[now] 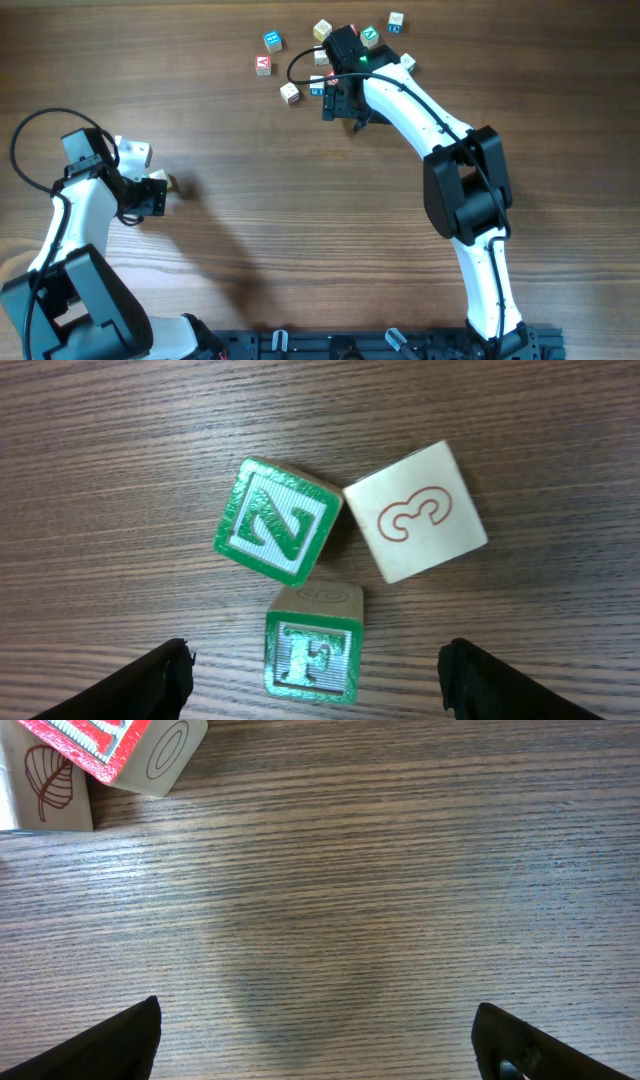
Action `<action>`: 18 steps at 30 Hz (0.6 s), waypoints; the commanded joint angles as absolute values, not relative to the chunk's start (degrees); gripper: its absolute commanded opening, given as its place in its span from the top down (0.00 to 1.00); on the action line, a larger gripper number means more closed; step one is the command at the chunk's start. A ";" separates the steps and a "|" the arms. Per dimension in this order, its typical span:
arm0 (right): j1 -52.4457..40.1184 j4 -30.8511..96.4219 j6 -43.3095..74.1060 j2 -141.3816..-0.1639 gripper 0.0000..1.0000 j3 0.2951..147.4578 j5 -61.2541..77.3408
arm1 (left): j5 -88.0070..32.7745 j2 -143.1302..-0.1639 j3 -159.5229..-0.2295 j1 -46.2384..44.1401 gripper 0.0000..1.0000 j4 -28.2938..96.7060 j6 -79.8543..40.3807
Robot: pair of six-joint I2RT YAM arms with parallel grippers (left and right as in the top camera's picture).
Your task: Form a circle
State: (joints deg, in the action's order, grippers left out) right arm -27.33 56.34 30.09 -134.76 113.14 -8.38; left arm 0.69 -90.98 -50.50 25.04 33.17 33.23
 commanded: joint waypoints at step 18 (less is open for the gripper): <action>-27.46 56.14 30.00 -132.64 0.00 112.88 -6.96 | -0.62 -99.55 -50.09 25.41 0.22 30.13 34.28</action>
